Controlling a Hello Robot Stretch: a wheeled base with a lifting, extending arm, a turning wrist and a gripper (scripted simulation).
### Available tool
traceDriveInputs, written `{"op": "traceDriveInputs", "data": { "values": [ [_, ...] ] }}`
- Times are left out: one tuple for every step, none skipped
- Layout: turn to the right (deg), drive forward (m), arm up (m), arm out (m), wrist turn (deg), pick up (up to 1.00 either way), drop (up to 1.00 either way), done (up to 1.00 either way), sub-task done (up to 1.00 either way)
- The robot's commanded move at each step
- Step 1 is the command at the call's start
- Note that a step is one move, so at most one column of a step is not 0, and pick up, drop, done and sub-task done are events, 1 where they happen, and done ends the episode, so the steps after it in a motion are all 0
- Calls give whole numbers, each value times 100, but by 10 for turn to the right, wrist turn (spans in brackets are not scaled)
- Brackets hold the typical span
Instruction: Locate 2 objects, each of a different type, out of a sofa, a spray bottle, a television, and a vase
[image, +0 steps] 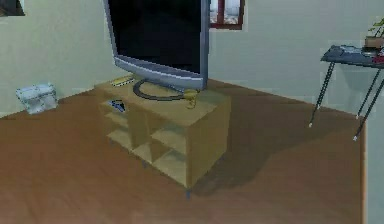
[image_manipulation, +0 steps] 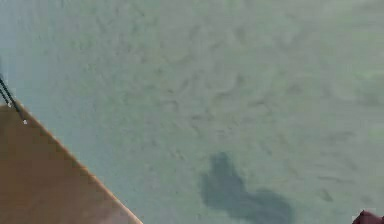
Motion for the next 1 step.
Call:
{"op": "traceDriveInputs", "data": {
  "values": [
    [-450,0,0,0,0,0,0,0,0]
  ]
}}
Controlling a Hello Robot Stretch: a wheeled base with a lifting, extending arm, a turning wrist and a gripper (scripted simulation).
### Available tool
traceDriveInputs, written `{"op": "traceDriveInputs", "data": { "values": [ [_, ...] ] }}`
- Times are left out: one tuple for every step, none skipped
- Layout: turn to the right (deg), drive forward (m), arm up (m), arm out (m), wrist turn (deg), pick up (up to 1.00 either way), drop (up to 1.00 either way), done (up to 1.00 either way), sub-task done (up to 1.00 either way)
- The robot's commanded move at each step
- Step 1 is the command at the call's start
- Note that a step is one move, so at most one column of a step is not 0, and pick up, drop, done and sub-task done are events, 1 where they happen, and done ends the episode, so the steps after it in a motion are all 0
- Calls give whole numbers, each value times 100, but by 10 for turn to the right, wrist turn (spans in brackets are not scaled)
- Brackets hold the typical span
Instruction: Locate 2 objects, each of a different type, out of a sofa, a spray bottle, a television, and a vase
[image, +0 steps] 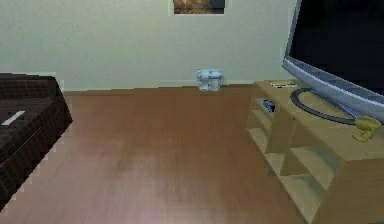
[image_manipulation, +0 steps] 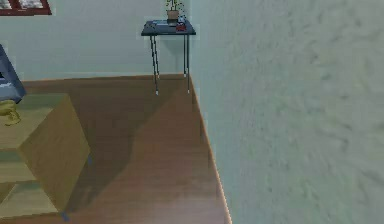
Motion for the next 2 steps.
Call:
{"op": "traceDriveInputs", "data": {
  "values": [
    [-60,0,0,0,0,0,0,0,0],
    [0,20,0,0,0,0,0,0,0]
  ]
}}
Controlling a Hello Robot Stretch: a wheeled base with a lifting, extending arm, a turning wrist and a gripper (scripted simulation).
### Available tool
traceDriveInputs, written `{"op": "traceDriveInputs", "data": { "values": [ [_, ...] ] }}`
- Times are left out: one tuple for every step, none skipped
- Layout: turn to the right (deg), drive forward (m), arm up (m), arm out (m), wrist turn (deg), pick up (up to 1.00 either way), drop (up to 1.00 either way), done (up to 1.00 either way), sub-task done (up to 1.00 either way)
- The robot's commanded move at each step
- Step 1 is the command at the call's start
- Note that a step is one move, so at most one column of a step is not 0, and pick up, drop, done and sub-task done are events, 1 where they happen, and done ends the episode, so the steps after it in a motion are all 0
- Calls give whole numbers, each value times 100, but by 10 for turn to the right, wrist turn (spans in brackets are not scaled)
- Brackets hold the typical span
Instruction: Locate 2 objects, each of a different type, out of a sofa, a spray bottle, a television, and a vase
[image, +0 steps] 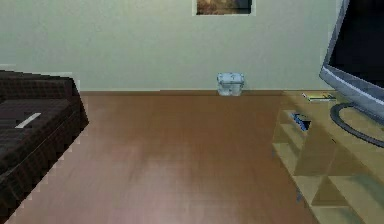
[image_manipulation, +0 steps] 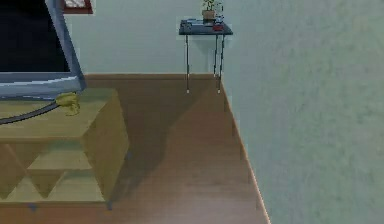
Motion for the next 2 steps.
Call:
{"op": "traceDriveInputs", "data": {
  "values": [
    [450,0,0,0,0,0,0,0,0],
    [90,0,0,0,0,0,0,0,0]
  ]
}}
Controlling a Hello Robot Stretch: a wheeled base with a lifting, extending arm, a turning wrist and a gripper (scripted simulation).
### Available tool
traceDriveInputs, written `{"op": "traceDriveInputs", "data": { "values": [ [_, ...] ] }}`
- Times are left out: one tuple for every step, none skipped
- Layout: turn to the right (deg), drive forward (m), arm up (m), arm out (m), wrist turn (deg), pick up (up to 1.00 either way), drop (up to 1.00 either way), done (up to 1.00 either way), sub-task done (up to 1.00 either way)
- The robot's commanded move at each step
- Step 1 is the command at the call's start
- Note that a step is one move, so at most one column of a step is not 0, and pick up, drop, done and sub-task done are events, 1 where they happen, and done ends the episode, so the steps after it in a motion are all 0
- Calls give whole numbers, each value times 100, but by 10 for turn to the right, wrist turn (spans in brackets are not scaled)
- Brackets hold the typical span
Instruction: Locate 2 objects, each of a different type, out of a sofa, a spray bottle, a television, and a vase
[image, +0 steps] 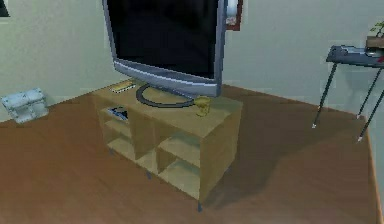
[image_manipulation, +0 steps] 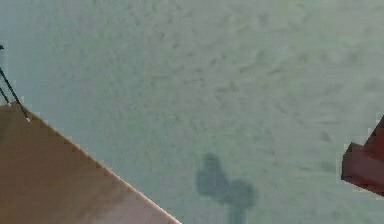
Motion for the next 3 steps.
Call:
{"op": "traceDriveInputs", "data": {
  "values": [
    [0,45,0,0,0,0,0,0,0],
    [-120,0,0,0,0,0,0,0,0],
    [0,0,0,0,0,0,0,0,100]
  ]
}}
